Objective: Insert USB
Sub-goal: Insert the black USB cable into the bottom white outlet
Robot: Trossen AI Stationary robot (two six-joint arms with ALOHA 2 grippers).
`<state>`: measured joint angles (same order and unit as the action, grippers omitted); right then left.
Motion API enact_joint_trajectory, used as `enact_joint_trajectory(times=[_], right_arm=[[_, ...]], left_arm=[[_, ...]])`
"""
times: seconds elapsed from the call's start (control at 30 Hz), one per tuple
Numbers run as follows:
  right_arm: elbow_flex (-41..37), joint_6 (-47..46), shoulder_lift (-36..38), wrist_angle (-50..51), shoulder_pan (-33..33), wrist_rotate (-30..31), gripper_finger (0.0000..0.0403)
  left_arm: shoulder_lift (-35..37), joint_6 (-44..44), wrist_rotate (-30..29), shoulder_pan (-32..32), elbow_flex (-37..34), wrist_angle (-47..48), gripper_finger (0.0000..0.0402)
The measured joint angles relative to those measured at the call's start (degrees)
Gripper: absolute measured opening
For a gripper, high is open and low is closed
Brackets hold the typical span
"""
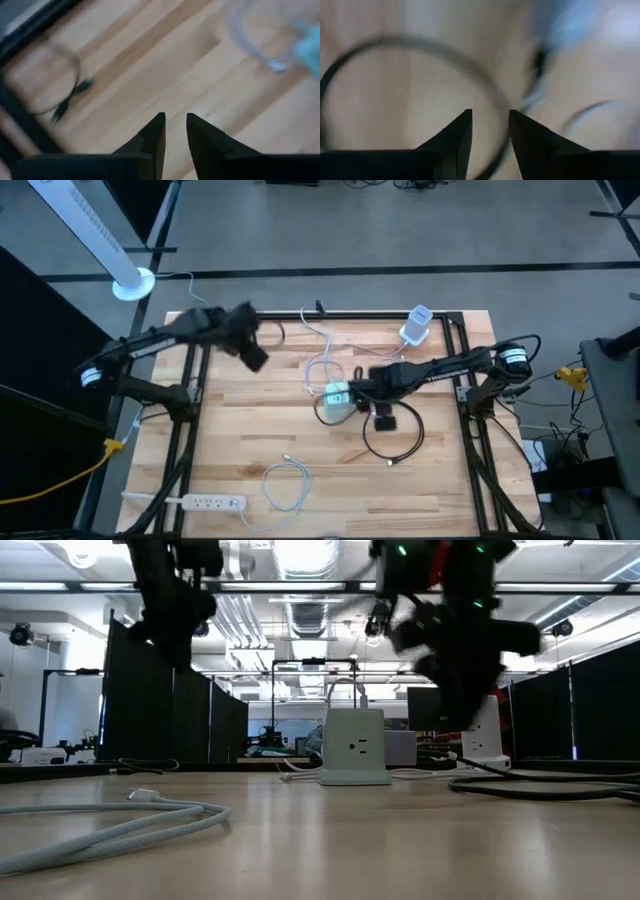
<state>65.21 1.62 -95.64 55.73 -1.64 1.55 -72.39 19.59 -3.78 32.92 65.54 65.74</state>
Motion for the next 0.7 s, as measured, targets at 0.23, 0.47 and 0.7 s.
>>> enact_joint_trajectory(times=[0.23,0.47,0.7], right_arm=[[-12.4,-7.8,0.0,-3.8,-1.2,-3.2,0.0096],[-16.2,-18.7,0.8,-5.6,-2.3,-3.0,0.0084],[-16.0,-19.6,6.4,-4.7,-5.9,-3.4,0.0071]], left_arm=[[-8.7,-5.6,1.2,13.5,0.0,4.7,0.0065],[-18.3,-10.7,-4.8,14.3,0.0,6.3,0.0078],[-25.4,-12.9,-16.5,14.6,0.0,7.1,0.0142]])
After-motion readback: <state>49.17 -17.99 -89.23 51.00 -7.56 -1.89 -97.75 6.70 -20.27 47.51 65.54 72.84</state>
